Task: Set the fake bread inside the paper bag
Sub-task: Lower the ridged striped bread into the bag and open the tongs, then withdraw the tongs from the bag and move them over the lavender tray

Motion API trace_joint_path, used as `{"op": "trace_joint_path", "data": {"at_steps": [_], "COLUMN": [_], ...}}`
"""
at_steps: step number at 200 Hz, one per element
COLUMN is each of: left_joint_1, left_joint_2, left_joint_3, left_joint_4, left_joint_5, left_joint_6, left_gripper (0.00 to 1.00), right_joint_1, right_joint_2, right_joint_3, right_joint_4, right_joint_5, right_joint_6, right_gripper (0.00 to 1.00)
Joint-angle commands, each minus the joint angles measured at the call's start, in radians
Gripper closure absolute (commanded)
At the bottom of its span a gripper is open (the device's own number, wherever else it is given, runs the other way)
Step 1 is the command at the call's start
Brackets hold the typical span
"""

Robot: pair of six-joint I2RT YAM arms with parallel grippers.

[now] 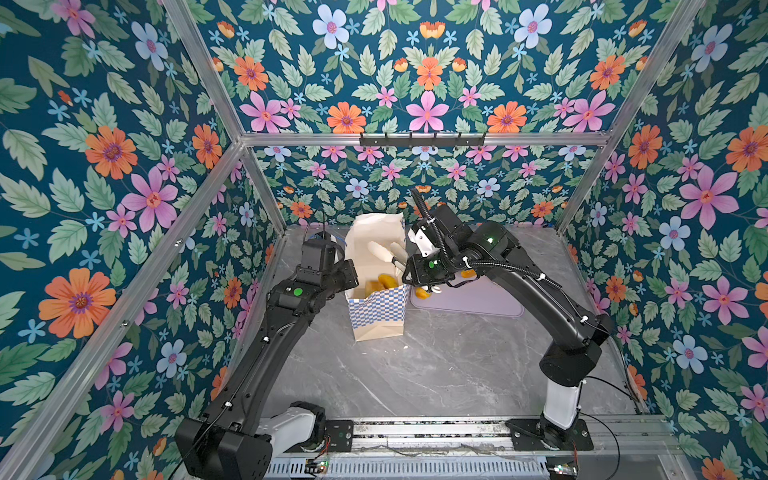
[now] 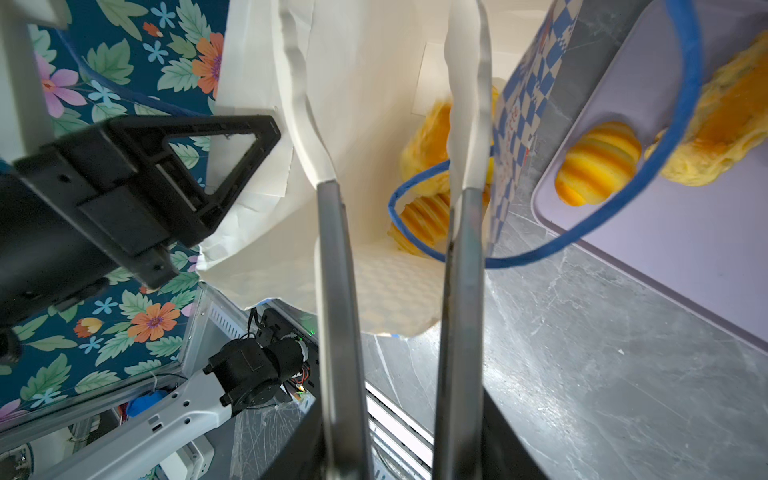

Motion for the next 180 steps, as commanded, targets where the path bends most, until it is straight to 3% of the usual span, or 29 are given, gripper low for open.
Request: {"op": "trace_joint_path", "data": {"at_steps": [1, 81, 124, 180], "left_joint_1": [0.001, 0.001, 0.001, 0.0], "left_joint_2": [-0.005, -0.004, -0.005, -0.005], "left_joint_3": [0.0, -0.003, -0.004, -0.004], "left_joint_4": [0.011, 0.013, 0.013, 0.013], "left_joint_5": [-0.003, -0.004, -0.004, -0.001], "left_joint_6": [-0.007, -0.006, -0.007, -0.007], "left_gripper": [0.95, 0.95, 0.95, 0.95], "right_joint_1": [0.002, 0.002, -0.003, -0.106], "right_joint_2": [-0.017, -0.05, -0.079, -0.253], "right_joint_3": [0.02, 0.105, 0.152, -0.044], "right_joint_4": [0.016, 0.057, 0.026, 0.086], "right_joint_5": [0.007, 0.005, 0.081, 0.081], "right_joint_6": [0.002, 0.004, -0.015, 0.002], "right_gripper": [0.56, 0.59, 0.59, 0.6]}}
